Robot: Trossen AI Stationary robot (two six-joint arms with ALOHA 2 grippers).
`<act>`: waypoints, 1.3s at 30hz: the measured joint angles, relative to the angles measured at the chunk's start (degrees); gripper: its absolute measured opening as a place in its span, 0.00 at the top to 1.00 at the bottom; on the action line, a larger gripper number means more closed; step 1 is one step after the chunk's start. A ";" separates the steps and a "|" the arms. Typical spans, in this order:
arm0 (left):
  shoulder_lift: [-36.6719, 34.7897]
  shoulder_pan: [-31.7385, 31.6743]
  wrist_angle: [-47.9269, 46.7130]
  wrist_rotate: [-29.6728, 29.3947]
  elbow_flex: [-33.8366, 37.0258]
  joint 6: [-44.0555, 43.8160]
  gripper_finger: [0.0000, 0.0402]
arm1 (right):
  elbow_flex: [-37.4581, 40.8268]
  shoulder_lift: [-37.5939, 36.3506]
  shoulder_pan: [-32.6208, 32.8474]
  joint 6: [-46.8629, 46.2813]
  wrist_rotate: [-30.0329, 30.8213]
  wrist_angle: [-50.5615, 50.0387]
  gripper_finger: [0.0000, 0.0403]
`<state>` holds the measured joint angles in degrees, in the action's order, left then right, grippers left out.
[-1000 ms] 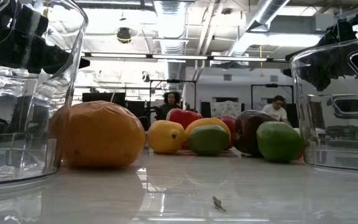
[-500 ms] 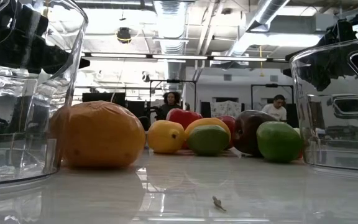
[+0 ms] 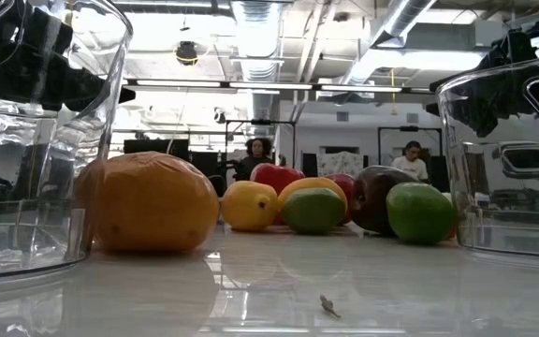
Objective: Sort produce into baskets
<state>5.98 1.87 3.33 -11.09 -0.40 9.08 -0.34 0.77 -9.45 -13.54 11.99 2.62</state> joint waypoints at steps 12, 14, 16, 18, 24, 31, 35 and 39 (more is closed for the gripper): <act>0.02 -0.02 8.85 -0.17 0.02 -21.05 0.44 | -0.01 0.00 0.00 -0.01 0.00 -0.01 0.25; 0.02 -0.02 10.36 -0.37 0.02 -21.47 0.44 | 0.00 0.00 0.00 0.00 0.00 0.00 0.25; 0.00 -0.02 11.25 -1.17 0.02 -21.59 0.44 | -0.02 0.00 -0.01 0.00 0.03 0.13 0.25; 0.02 -0.02 11.15 -1.63 0.02 -21.59 0.44 | -0.01 0.00 -0.11 0.00 0.04 0.63 0.25; -0.01 -0.06 17.68 -7.28 -0.23 -18.72 0.44 | -0.02 -0.04 -0.01 -0.23 0.37 4.93 0.25; 0.86 -0.04 16.37 -6.30 -4.64 -19.01 0.44 | 0.00 -0.02 -0.02 -3.83 0.35 9.03 0.25; 6.37 0.00 7.78 -6.09 -9.48 -19.75 0.44 | -0.02 0.02 0.09 -6.72 -0.15 9.90 0.25; 16.21 -0.02 2.10 -5.47 -14.48 -19.89 0.44 | -0.01 1.33 -0.46 -5.43 -0.17 10.25 0.25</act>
<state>22.19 1.85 5.43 -16.56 -14.88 -10.81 -0.35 2.10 -9.91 -18.97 11.81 12.88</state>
